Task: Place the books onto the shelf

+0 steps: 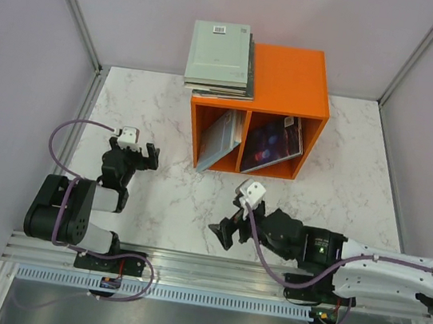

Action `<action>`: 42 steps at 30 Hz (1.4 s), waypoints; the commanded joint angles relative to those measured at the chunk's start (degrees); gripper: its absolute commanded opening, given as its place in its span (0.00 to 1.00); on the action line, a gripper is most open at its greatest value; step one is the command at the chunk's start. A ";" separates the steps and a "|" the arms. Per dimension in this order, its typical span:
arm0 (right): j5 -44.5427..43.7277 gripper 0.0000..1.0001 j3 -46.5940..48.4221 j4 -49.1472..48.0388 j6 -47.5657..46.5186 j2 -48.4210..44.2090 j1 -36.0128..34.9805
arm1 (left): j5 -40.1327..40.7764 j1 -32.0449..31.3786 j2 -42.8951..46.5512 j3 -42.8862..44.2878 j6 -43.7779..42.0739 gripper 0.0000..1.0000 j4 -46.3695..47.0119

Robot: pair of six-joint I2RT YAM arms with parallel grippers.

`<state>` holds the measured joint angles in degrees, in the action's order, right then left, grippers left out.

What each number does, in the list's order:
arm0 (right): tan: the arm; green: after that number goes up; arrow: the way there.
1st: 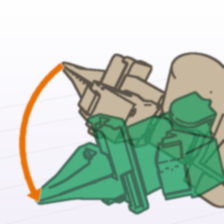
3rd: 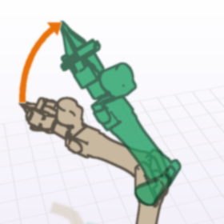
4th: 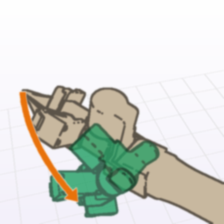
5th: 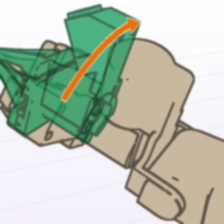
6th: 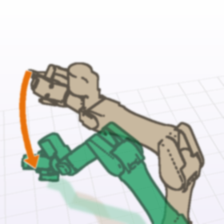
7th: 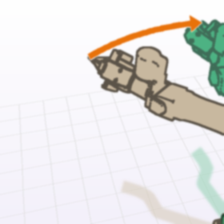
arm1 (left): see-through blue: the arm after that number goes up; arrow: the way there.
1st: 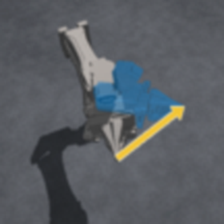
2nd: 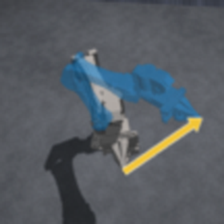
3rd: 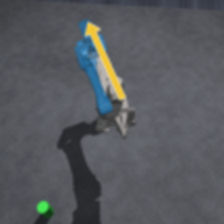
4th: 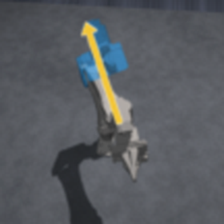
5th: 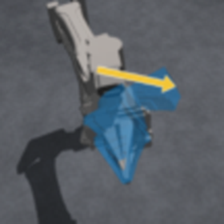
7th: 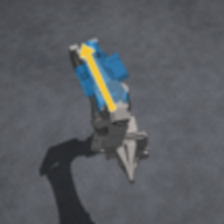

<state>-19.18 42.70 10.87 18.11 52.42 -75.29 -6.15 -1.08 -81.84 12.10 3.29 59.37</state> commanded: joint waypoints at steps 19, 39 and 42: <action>-19.69 0.98 -13.44 -19.31 -6.07 -2.11 24.64 | 0.26 -0.15 -0.25 1.09 -3.20 1.00 4.52; 6.52 0.98 -25.82 -64.03 -17.14 23.42 68.78 | 0.26 -0.15 -0.33 1.09 -3.20 1.00 4.52; 5.30 0.98 -29.24 -72.28 -14.07 26.67 70.71 | 0.18 -0.15 -0.33 1.09 -3.20 1.00 4.61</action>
<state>-8.88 17.65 -51.48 5.19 76.49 -8.95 -6.17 -1.08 -81.87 12.21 3.27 60.16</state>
